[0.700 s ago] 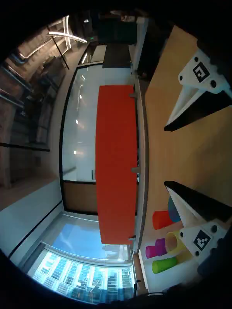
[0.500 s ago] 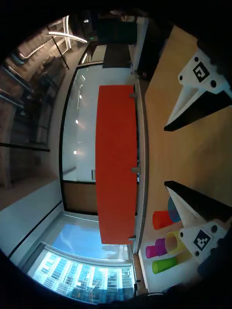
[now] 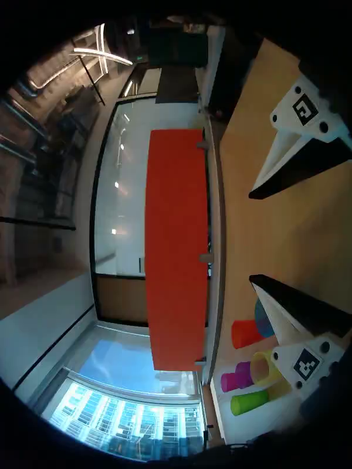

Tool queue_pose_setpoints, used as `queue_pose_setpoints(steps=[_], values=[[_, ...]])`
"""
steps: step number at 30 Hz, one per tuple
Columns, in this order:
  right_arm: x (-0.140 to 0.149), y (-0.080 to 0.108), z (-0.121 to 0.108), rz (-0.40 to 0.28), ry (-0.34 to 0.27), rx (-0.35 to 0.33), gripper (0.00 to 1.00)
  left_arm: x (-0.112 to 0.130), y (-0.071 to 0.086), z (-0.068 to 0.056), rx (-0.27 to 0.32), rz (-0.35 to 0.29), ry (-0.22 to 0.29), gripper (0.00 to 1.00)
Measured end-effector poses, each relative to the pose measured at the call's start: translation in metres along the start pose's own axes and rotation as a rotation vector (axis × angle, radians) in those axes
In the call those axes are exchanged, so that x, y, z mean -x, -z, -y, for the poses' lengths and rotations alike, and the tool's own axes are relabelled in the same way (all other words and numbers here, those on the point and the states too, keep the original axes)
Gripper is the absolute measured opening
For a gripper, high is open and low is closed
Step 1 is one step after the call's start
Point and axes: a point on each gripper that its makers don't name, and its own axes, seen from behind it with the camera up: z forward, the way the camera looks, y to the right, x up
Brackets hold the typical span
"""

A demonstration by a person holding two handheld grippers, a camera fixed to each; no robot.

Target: Pour water

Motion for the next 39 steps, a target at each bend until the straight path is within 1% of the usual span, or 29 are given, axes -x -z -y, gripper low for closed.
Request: queue_pose_setpoints(steps=[18,24,27,30,33,36,39], values=[[0.001,-0.001,-0.001,-0.001,0.0,-0.001,0.99,-0.001,0.0,-0.001,0.001,-0.001,-0.001,1.0],[-0.001,0.002,-0.012,0.015,0.008,0.022,0.99,-0.001,0.0,-0.005,0.014,0.0,-0.002,1.0],[-0.016,0.004,-0.017,-0.001,0.014,0.032,0.99,0.0,0.0,-0.006,0.018,0.006,-0.01,1.0],[-0.036,0.008,-0.017,-0.026,0.019,0.026,0.99,-0.001,0.0,-0.007,0.021,0.018,-0.029,1.0],[-0.055,0.01,-0.019,-0.042,0.021,0.026,0.99,-0.01,-0.002,-0.009,0.026,0.019,-0.042,1.0],[-0.071,0.012,-0.02,-0.048,0.02,0.027,0.99,-0.025,-0.003,-0.011,0.037,0.014,-0.039,1.0],[-0.082,0.011,-0.02,-0.04,0.019,0.024,0.99,-0.042,-0.005,-0.013,0.047,0.017,-0.029,1.0]])
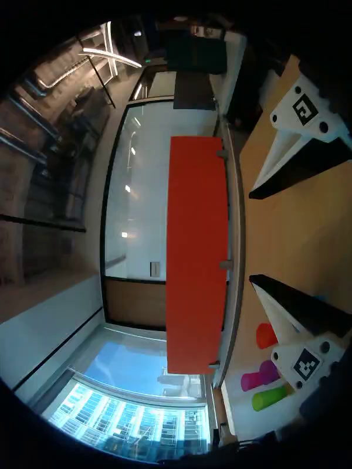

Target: Pour water

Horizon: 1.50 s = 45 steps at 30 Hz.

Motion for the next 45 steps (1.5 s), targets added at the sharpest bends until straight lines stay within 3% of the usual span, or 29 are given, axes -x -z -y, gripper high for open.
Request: queue_pose_setpoints(steps=[12,19,24,30,45], values=[[-0.061,-0.011,0.01,0.026,0.002,-0.048,0.99,-0.096,-0.007,0.002,0.03,-0.017,0.013,1.0],[-0.092,-0.016,0.017,0.044,0.013,-0.079,0.99,-0.137,-0.008,-0.011,0.097,-0.017,0.035,1.0],[-0.094,-0.017,0.023,0.058,0.024,-0.104,0.99,-0.147,-0.007,-0.021,0.146,-0.013,0.027,1.0],[-0.094,-0.014,0.039,0.078,0.018,-0.18,0.99,-0.152,-0.007,-0.036,0.22,-0.001,0.034,1.0],[-0.111,0.009,0.103,0.088,0.032,-0.513,0.99,-0.157,0.001,-0.075,0.454,0.02,0.027,1.0]])
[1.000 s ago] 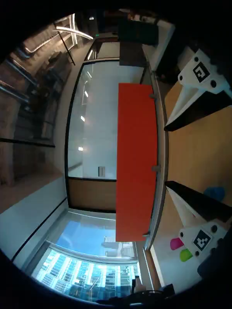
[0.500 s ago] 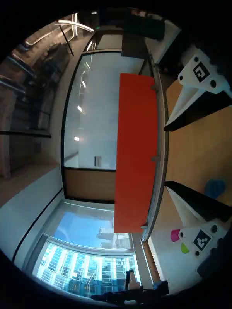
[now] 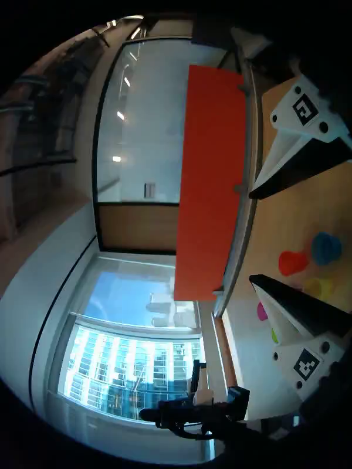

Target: Pour water

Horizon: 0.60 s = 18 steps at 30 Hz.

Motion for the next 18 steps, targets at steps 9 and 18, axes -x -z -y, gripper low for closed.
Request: queue_pose_setpoints(steps=[9,18], values=[[0.01,-0.004,0.012,0.06,0.017,-0.066,0.99,0.018,-0.004,-0.003,0.059,0.047,-0.011,1.0],[0.048,-0.005,0.015,0.165,0.045,-0.115,0.99,0.055,-0.004,-0.009,0.115,0.15,-0.057,1.0]])
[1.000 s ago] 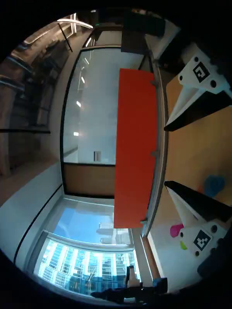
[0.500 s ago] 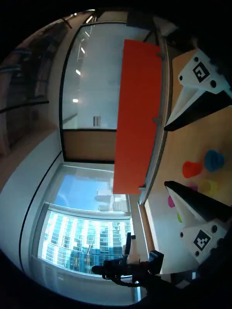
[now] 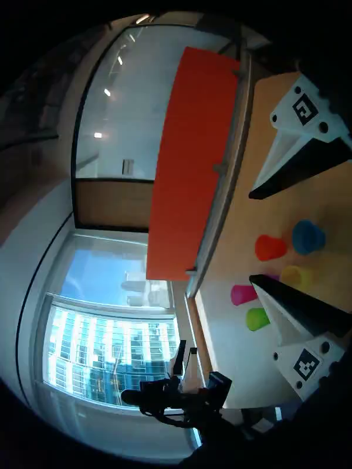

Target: Pour water

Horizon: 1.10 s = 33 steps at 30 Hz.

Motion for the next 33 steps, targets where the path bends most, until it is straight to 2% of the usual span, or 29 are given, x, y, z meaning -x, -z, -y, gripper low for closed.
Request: queue_pose_setpoints(steps=[12,24,33], values=[[0.042,-0.01,-0.006,0.089,-0.003,-0.019,0.99,0.045,-0.009,0.002,0.022,0.101,-0.015,1.0],[0.093,-0.027,-0.005,0.169,-0.031,-0.034,0.99,0.098,-0.017,-0.009,0.063,0.206,-0.018,1.0],[0.125,-0.04,-0.008,0.22,-0.052,-0.037,0.99,0.13,-0.026,-0.011,0.085,0.268,-0.012,1.0]])
